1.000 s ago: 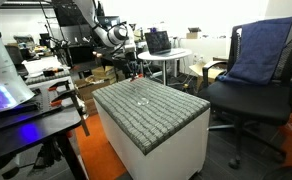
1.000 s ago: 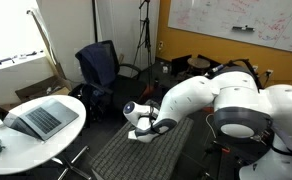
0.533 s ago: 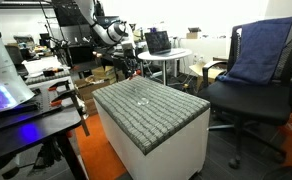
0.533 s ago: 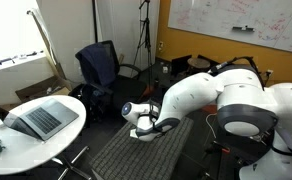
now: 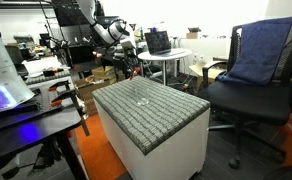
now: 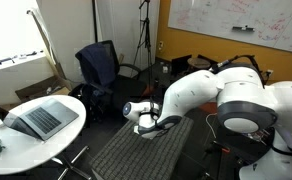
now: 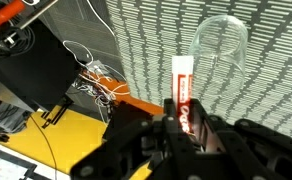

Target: Pick the marker and put it in the cup

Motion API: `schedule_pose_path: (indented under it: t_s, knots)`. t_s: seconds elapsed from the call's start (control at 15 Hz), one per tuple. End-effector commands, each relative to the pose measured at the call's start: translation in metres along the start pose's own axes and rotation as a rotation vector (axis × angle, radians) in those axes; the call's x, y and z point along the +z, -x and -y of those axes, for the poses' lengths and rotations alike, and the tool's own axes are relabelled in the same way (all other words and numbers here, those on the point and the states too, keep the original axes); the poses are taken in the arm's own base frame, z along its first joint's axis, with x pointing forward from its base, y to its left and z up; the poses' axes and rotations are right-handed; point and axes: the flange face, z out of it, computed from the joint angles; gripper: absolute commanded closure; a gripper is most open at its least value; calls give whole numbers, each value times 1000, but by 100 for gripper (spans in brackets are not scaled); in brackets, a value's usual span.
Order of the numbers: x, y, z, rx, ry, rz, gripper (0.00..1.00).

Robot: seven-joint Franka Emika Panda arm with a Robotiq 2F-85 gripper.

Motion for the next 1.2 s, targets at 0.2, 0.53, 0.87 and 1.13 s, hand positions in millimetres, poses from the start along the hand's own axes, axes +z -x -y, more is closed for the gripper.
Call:
schedule_pose_path:
  t_s: [0.2,0.53,0.87,1.13]
  knots:
    - [4,-22,0,87,38,-98,95]
    - [15,-25,13,76,44,-156,95]
    - [34,-19,30,62,29,-195,95]
    - [46,-10,41,47,20,-216,95]
